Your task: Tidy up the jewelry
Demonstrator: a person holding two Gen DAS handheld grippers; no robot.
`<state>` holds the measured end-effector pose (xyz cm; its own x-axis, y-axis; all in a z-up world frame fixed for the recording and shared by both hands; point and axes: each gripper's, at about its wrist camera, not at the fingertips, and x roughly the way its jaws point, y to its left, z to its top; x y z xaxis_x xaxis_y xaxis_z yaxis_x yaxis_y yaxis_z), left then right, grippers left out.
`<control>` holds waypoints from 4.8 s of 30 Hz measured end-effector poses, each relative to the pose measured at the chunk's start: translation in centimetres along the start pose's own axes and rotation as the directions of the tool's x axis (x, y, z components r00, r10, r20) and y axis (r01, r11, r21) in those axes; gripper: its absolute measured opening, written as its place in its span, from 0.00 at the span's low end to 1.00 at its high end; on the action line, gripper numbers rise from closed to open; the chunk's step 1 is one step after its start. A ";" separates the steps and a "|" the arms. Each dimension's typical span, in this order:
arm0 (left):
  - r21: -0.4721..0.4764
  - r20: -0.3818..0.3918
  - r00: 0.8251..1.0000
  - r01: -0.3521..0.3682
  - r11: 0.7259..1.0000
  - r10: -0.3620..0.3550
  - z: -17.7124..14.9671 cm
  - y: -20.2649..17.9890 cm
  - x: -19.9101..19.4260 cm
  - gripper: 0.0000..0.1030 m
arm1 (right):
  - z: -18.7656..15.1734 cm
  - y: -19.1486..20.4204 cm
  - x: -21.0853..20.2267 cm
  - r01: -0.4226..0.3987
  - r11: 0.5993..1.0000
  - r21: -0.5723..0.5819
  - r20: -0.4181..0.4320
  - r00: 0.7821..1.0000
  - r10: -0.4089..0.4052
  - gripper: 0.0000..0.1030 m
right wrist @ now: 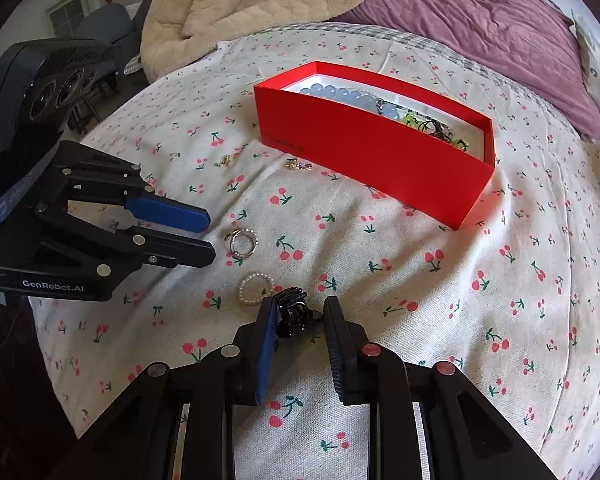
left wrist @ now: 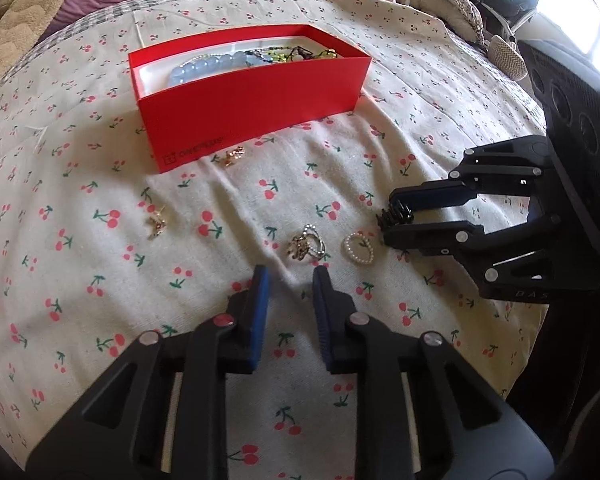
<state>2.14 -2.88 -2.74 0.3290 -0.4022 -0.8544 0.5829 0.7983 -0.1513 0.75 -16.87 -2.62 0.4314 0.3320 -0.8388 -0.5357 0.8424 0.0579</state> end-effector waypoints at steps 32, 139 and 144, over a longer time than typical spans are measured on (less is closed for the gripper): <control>0.047 -0.067 0.995 -0.068 0.997 0.071 -0.2 0.2 -0.4 0.11 | 1.2 -0.5 -1.2 0.026 0.999 0.035 0.036 0.999 -0.028 0.24; -0.327 0.162 0.970 -0.118 0.938 0.179 8.2 6.4 -4.6 0.79 | 10.1 -9.7 -3.2 -0.022 0.918 0.395 0.148 0.988 -0.040 0.70; -0.309 0.093 0.968 -0.193 0.931 0.232 6.0 6.6 -4.5 0.79 | 8.8 -7.8 -3.2 0.018 0.944 0.331 0.107 0.993 -0.057 0.71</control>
<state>9.00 1.52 3.15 0.5228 -0.2461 -0.8161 0.2498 0.9596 -0.1293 9.97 -20.80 4.38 0.5362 0.3271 -0.7781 -0.2575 0.9413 0.2182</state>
